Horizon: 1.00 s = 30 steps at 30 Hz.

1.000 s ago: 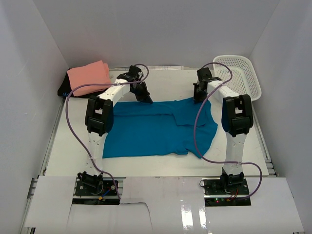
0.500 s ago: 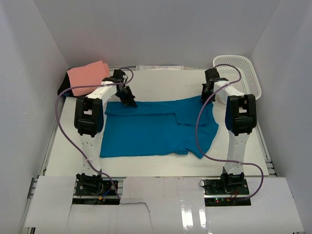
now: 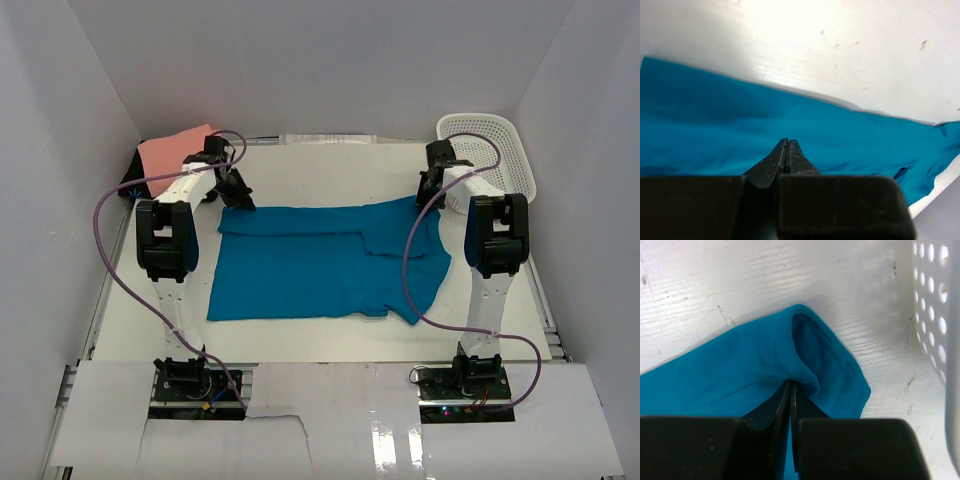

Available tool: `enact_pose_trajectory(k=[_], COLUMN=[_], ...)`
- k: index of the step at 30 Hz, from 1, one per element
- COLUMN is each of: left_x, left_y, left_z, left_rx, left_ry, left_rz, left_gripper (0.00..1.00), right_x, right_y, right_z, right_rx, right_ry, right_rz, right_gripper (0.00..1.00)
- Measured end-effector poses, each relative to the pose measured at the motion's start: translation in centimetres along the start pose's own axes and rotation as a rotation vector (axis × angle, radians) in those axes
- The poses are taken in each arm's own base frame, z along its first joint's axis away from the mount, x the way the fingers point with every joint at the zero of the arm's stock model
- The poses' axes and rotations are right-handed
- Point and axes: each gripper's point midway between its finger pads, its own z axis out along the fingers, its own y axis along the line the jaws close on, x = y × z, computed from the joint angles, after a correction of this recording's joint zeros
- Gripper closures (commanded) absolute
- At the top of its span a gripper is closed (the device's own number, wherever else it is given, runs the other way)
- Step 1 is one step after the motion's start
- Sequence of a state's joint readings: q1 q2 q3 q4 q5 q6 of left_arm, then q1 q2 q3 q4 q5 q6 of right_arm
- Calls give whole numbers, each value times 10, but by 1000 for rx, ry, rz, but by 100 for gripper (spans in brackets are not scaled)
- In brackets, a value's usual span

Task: Fold and stack the t-shirts
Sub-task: Fold the flattened tshirt in 1/3 of the way

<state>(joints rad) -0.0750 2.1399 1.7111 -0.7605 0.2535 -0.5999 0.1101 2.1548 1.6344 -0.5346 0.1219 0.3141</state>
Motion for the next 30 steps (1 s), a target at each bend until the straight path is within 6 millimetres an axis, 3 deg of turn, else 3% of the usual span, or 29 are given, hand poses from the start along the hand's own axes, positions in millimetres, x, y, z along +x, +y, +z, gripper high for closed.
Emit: enact_pose_trajectory(k=[6, 13, 23, 30], left_x=[-29, -14, -14, -30], left_y=[-12, 14, 13, 6], left_z=[-2, 34, 35, 42], left_rx=[-2, -77, -67, -52], left_ry=[-69, 6, 19, 7], left_rz=[29, 4, 4, -7], left_gripper=[100, 100, 100, 100], right_x=[0, -3, -18, -40], right_y=[0, 2, 8, 14], right_z=[0, 1, 9, 20], right_rx=[-8, -11, -16, -46], right_ry=[4, 24, 24, 6], right_rz=[2, 1, 1, 14], right_gripper=[92, 92, 92, 92])
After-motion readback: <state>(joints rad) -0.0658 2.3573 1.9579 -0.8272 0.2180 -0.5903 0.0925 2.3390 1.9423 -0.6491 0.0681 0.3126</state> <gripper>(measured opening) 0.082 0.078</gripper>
